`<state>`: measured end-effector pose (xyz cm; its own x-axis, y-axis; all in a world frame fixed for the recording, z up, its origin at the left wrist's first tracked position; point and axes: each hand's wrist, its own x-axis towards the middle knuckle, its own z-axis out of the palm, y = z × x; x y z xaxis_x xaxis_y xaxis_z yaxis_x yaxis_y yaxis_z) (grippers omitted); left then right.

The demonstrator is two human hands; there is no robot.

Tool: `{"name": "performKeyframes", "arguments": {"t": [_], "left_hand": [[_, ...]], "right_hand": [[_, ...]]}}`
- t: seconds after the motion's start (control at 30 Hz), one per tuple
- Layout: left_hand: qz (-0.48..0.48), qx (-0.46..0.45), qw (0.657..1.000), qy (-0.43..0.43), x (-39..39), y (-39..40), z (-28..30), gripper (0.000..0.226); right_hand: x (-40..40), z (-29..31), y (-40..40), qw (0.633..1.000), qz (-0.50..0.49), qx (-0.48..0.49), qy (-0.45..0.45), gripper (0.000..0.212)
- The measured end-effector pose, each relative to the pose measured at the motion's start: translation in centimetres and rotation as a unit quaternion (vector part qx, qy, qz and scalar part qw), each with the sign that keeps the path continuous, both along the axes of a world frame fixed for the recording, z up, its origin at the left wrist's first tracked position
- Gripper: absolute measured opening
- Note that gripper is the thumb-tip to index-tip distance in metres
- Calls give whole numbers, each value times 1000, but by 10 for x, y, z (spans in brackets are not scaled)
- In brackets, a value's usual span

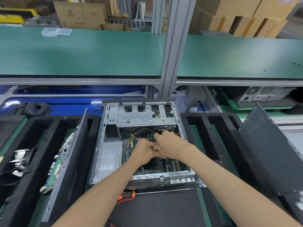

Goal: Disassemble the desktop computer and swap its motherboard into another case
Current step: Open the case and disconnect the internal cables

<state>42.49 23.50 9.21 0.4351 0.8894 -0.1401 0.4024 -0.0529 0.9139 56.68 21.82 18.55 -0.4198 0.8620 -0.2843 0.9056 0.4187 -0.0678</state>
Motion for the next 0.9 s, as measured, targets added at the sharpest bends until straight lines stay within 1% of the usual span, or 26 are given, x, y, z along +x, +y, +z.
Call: {"name": "performKeyframes", "arguments": {"t": [0.1, 0.13, 0.17, 0.2, 0.27, 0.3, 0.37, 0.43, 0.47, 0.53, 0.57, 0.63, 0.7, 0.9], "left_hand": [[-34, 0, 998, 60, -5, 1, 7, 19], [-53, 20, 994, 93, -9, 4, 10, 20], [-70, 56, 987, 131, -14, 8, 13, 23], [-80, 98, 976, 176, -19, 13, 18, 26], [-86, 174, 942, 275, -33, 28, 30, 28], [-81, 187, 926, 318, -42, 36, 35, 27], [-72, 155, 904, 393, -59, 50, 40, 29], [-91, 83, 890, 439, -71, 60, 42, 35], [-104, 32, 894, 435, -75, 62, 41, 40], [-122, -71, 908, 395, -78, 64, 39, 47], [-125, -101, 909, 384, -78, 65, 37, 49], [-137, -127, 904, 384, -76, 68, 34, 53], [-158, -133, 895, 395, -75, 70, 31, 56], [-192, -151, 886, 394, -75, 77, 24, 56]], "right_hand": [[-1, 1, 5, 999, 5, -42, 28, 9], [1, 3, 7, 998, 4, -47, 37, 4], [2, 5, 10, 998, 2, -47, 46, 6], [3, 6, 13, 997, -4, -44, 58, 10], [4, 11, 21, 995, -23, -32, 89, 13], [2, 15, 26, 994, -28, -22, 105, 13], [0, 21, 36, 989, -31, -7, 141, 12], [-7, 24, 43, 983, -21, 2, 184, 10], [-12, 23, 45, 979, -13, 6, 204, 8], [-23, 17, 49, 977, -1, 12, 212, 1], [-29, 13, 50, 979, 3, 13, 203, 4], [-38, 2, 53, 984, 13, 9, 178, 8], [-43, -4, 54, 987, 14, 2, 161, 7], [-48, -10, 54, 988, 6, -1, 156, 8]]}}
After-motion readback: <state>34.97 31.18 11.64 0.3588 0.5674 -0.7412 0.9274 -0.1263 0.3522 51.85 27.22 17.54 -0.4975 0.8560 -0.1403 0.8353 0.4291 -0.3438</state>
